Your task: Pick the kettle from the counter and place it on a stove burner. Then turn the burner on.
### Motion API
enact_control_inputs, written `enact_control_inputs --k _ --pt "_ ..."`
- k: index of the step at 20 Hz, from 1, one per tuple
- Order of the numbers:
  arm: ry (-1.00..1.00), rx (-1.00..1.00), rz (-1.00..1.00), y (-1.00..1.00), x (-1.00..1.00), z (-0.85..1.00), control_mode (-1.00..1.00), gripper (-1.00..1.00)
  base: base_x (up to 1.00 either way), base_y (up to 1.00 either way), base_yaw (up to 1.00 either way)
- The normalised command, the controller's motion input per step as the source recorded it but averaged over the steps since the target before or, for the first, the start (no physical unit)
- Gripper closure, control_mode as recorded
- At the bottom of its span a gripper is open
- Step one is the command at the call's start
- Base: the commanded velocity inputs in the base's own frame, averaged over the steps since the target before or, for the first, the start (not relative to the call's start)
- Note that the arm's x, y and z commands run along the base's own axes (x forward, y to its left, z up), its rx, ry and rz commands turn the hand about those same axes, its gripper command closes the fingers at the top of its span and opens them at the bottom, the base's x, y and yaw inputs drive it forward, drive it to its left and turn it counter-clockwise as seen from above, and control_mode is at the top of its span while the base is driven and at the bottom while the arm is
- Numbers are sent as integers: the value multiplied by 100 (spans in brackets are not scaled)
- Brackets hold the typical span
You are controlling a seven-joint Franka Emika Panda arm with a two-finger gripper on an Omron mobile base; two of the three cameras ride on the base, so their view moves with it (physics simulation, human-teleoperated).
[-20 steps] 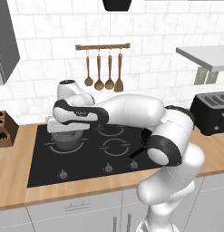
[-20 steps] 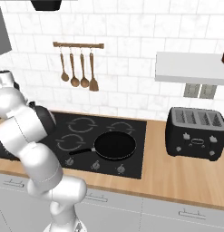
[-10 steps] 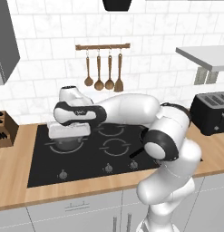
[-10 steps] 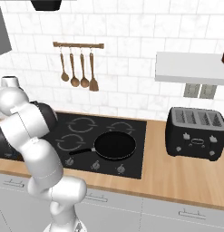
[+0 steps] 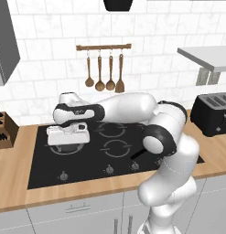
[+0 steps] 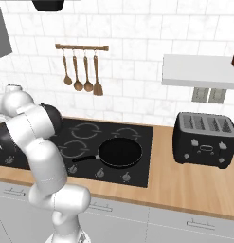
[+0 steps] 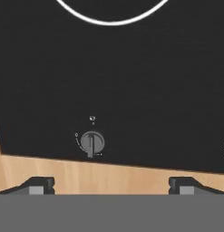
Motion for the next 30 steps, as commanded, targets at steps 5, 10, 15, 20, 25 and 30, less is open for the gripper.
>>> enact_control_inputs --k 5,10,15,20,25,30 --pt "19 -20 0 29 1 7 -100 -100 0 0 0" --pt "-10 -4 0 3 -2 -8 -100 -100 0 0 0" --pt "-16 1 0 0 0 -39 -100 -100 0 0 0" --pt "-5 1 0 4 -8 -31 -100 -100 0 0 0" --pt "-1 1 0 5 -20 -36 -100 -100 0 0 0" --pt "-1 0 0 0 -38 -34 -100 -100 0 0 0"
